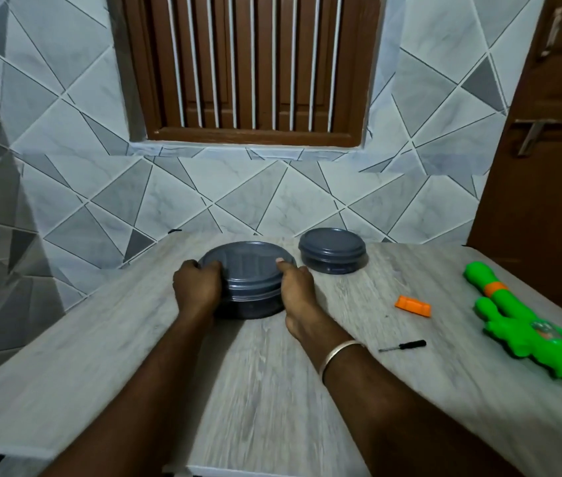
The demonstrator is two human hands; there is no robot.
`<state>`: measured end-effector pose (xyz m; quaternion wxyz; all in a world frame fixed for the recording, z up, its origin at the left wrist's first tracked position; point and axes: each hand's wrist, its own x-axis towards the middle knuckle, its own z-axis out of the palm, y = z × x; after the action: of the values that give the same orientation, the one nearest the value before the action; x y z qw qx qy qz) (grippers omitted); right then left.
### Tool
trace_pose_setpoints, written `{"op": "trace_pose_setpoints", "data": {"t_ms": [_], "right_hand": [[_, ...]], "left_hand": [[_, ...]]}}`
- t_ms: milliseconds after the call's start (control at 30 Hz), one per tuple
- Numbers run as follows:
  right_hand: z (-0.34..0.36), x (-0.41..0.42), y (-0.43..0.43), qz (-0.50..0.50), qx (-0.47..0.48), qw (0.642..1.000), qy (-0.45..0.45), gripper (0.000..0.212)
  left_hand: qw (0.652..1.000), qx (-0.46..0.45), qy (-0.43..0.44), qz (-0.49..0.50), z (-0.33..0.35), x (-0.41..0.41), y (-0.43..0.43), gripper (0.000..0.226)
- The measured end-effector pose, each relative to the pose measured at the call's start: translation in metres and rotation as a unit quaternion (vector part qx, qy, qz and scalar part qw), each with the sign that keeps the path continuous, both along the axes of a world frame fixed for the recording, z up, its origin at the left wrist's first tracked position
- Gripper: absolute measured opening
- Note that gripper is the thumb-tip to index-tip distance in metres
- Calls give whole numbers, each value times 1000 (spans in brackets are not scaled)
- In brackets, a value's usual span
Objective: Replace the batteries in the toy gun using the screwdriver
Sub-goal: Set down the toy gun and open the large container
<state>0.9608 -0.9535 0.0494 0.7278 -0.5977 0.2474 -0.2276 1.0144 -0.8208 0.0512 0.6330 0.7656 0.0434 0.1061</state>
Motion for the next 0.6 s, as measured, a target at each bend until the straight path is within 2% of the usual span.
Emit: {"op": "trace_pose_setpoints", "data": {"t_ms": [133,200,267,367,600], "right_hand": [[3,-49,-7,-36,-27,998,-40,47],[3,-77,-9,-66,-65,996,-13,49],[0,-102,-7,-89,-101,990,30,49],[-9,-135,0,-101,-127,985,55,46],[-20,-173,11,-119,-133,983,49,44]], "left_hand": [[1000,-6,-9,-23,7,-30,-4,71],[999,-6,-5,-38,7,-49,-3,81],[999,6,5,-50,10,-72,-2,81],[997,44,24,-59,8,-100,1,68],[987,123,49,-89,0,-120,10,80]]}}
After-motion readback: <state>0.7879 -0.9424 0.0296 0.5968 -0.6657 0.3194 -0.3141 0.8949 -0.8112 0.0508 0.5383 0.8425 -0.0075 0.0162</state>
